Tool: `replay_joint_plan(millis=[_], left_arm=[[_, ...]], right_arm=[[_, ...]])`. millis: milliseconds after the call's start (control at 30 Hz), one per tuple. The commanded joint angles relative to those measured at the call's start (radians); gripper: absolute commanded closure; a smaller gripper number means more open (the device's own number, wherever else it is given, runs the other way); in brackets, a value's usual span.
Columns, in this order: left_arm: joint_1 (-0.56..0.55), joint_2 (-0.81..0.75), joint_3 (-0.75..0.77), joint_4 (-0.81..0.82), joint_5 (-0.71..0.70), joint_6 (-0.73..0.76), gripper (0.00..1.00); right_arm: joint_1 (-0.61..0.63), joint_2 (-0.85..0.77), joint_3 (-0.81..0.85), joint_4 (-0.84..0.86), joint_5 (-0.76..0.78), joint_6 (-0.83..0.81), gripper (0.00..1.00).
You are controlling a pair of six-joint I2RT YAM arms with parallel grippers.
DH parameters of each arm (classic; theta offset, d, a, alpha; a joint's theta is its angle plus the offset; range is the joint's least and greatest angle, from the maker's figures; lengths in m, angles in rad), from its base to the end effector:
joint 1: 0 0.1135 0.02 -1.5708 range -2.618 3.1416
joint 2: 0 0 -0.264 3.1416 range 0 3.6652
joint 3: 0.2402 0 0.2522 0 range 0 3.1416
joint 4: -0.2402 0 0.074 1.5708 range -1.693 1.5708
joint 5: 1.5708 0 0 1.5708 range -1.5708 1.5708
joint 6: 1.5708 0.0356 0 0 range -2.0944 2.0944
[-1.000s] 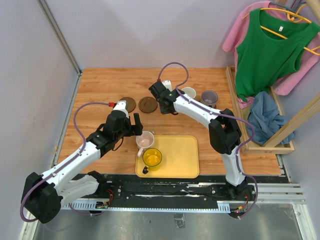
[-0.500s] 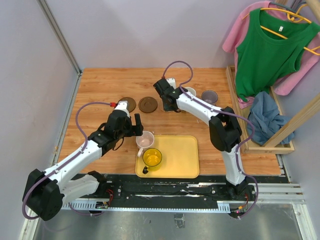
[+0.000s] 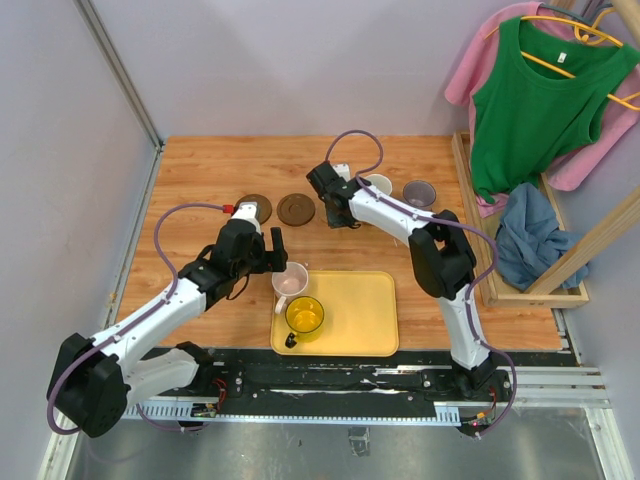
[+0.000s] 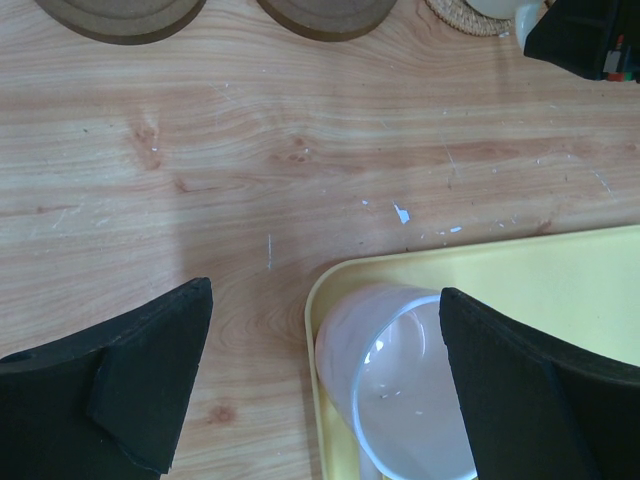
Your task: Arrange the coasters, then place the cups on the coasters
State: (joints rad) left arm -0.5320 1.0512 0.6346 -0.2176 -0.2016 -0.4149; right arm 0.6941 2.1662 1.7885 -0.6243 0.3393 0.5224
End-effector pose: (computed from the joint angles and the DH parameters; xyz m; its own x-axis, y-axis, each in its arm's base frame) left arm 0.1974 -0.1079 0.2339 -0.6116 -0.0983 -0.7850 0.1218 0.9687 -0.2161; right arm 0.3733 0.2953 0.2069 -0.7935 -0.0482 -0.6067 -0.0802 0.9964 0.0257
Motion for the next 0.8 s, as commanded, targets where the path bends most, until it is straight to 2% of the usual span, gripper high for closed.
replay_joint_plan(millis=[0, 767], left_arm=[[0.010, 0.006, 0.013, 0.033, 0.008, 0.013, 0.00], [0.015, 0.010, 0.012, 0.040, 0.018, 0.017, 0.00]], right_arm=[[-0.010, 0.004, 0.059, 0.048, 0.010, -0.010, 0.99], [-0.011, 0.056, 0.120, 0.045, 0.020, -0.032, 0.99]])
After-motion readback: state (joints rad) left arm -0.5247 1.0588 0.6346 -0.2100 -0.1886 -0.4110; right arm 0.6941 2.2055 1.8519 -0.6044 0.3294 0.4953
